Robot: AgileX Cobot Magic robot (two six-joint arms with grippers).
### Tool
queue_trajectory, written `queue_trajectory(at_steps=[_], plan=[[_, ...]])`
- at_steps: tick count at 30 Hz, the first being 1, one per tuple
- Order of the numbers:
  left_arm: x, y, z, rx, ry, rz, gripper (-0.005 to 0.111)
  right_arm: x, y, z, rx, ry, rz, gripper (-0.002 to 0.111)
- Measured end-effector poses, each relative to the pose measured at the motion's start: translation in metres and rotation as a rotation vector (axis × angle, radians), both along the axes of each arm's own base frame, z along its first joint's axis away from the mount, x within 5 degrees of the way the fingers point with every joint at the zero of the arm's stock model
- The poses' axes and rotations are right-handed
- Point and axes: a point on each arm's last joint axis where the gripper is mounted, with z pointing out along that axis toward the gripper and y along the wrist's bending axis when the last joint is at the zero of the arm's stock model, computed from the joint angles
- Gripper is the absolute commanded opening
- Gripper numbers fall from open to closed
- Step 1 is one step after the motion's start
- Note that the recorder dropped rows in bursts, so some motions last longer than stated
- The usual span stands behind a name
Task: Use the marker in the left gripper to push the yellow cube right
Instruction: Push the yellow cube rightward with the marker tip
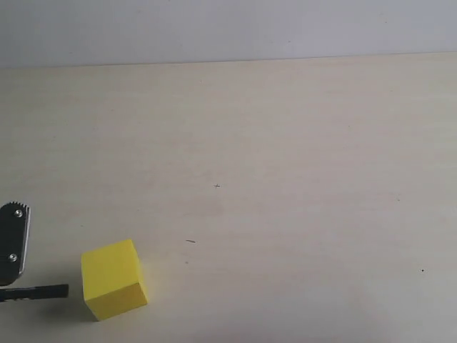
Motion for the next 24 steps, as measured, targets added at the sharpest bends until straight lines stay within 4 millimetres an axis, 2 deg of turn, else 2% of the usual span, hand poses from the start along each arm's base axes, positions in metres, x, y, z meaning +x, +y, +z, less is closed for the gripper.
queue_trajectory(at_steps=[6, 12, 16, 20, 24], plan=[[0.01, -0.026, 0.008, -0.126, -0.03, 0.022, 0.0, 0.0, 0.0, 0.0, 0.0, 0.0, 0.0, 0.0], [0.007, -0.015, 0.004, 0.025, 0.05, -0.032, 0.0, 0.0, 0.0, 0.0, 0.0, 0.0, 0.0, 0.0], [0.009, -0.017, 0.002, 0.007, 0.025, -0.033, 0.0, 0.0, 0.0, 0.0, 0.0, 0.0, 0.0, 0.0], [0.013, -0.035, 0.0, -0.082, -0.001, -0.031, 0.0, 0.0, 0.0, 0.0, 0.0, 0.0, 0.0, 0.0], [0.01, -0.052, -0.005, -0.058, 0.036, -0.089, 0.0, 0.0, 0.0, 0.0, 0.0, 0.0, 0.0, 0.0]])
